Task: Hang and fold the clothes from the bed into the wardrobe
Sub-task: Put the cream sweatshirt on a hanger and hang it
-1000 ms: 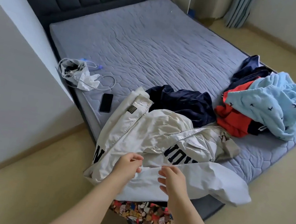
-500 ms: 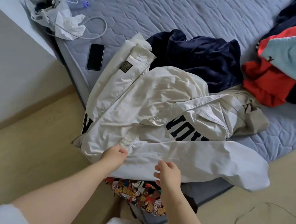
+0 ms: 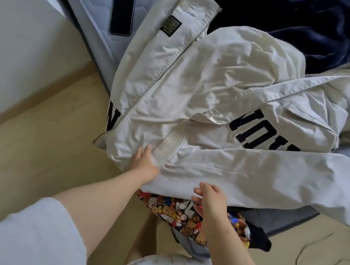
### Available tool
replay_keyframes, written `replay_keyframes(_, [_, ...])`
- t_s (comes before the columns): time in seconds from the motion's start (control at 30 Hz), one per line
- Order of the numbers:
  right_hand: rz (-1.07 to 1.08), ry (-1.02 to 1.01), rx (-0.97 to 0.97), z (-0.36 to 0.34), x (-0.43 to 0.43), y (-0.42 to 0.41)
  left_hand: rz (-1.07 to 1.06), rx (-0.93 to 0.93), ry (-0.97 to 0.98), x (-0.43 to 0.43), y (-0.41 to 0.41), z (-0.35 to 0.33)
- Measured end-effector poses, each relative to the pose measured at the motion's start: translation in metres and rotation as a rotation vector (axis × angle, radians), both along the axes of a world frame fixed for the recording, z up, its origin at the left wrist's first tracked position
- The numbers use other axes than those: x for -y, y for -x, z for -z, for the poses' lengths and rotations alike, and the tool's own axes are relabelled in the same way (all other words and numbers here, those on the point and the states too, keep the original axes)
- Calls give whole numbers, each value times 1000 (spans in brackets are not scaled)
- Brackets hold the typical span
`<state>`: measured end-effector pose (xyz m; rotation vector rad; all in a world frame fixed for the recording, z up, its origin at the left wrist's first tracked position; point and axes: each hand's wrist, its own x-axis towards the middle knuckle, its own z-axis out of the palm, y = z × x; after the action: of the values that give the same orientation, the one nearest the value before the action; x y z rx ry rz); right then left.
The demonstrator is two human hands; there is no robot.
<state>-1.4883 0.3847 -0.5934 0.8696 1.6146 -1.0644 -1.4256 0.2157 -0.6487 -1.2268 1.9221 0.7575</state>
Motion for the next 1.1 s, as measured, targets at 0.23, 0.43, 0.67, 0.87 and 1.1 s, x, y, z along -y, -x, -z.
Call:
replay_keyframes(0.23, [12, -9, -20, -8, -5, 9, -7, 52, -119, 10, -4, -14])
replay_keyframes(0.43, [19, -26, -56, -37, -14, 8, 108, -37, -100, -6, -18, -46])
replay_keyframes(0.67, [30, 60, -154, -117, -8, 8, -113, -333, -157, -16, -12, -139])
replay_keyframes(0.87, [49, 181, -293, -182, -4, 15, -112, -470, -55, -23, 19, -211])
replay_keyframes(1.1, [80, 253, -463, -250, -13, 21, -172, -765, -203, -43, 30, -284])
